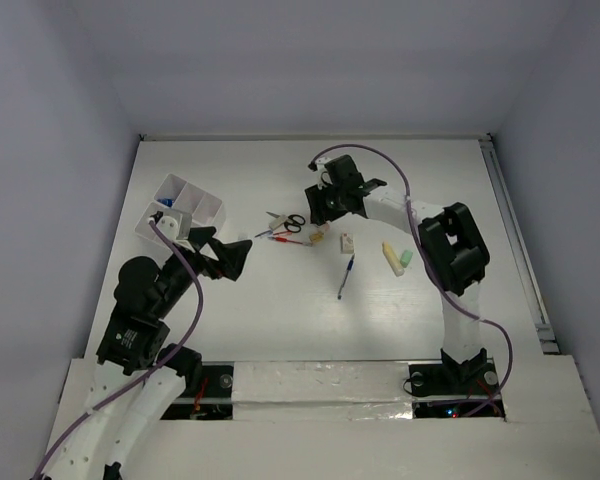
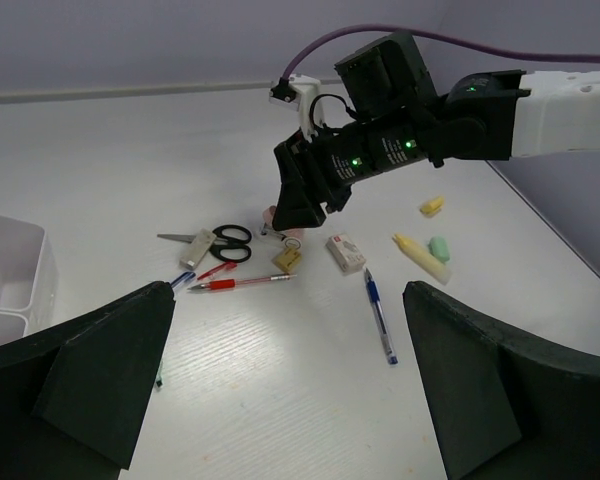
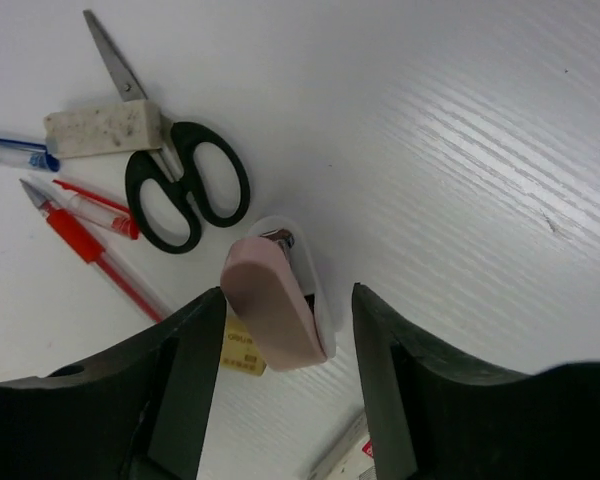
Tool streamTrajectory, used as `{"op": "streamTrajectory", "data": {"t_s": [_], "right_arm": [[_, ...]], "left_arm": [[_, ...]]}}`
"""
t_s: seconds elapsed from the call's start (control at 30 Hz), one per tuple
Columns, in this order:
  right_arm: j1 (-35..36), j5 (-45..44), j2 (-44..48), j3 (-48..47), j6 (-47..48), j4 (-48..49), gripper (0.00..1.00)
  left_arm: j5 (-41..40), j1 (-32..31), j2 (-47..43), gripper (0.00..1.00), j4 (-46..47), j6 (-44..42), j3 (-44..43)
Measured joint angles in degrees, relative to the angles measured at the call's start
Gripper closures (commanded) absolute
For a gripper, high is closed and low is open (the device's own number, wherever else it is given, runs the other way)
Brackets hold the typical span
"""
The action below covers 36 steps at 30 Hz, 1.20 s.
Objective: Sort the stationery into containers
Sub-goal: Pick up the stapler from the center of the board, then place the stapler in the storage box.
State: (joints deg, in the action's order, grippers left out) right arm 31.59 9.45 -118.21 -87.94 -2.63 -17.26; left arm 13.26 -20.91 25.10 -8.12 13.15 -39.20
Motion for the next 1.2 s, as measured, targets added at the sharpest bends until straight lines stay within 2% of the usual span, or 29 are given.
{"op": "streamTrajectory", "data": {"t_s": [0.03, 0.07, 0.1, 0.37, 0.63, 0.8, 0.93, 1.07, 1.2], "right_arm": [[0.02, -0.46, -0.52, -0.59, 0.15, -0.31, 0.5], [0.04, -0.76, -0.85, -0.76, 0.24, -0.39, 0.59], [0.09, -0.98, -1.11, -0.83, 0.39, -0.52, 0.63], [0.81, -3.54, -1.29, -2.08, 0.7, -1.84, 0.9], [1.09, -4.48, 0.26, -2.69, -2.12, -0.31, 0.93], [3.19, 0.09, 1.95, -5.27, -9.46, 8.83, 0.95], [7.72, 2.86, 0.0, -11.5, -16.44, 17.73, 0.96], [12.79, 3.96, -7.37, -22.53, -23.21, 26.34, 0.97], [16.13, 4.09, -14.86, -30.38, -27.96, 29.75, 0.97]], "left_arm": [[-0.26, -0.11, -0.13, 0.01, -0.04, -0.04, 0.04], [-0.52, -0.26, -0.26, 0.01, -0.11, -0.04, 0.09], [-0.9, -0.37, -0.42, 0.01, -0.31, -0.07, 0.09], [-2.43, -0.5, -0.92, 0.01, -0.59, -0.22, 0.13], [-4.52, -0.5, -0.92, 0.01, -0.92, -0.2, 0.2], [-8.85, -0.5, -0.94, 0.01, -1.99, 0.04, 0.2], [-10.95, -0.5, -0.9, 0.01, -2.64, 0.26, 0.2], [-11.82, -0.5, -0.83, 0.01, -2.93, 0.42, 0.2], [-12.09, -0.5, -0.81, 0.01, -2.93, 0.48, 0.2]]}}
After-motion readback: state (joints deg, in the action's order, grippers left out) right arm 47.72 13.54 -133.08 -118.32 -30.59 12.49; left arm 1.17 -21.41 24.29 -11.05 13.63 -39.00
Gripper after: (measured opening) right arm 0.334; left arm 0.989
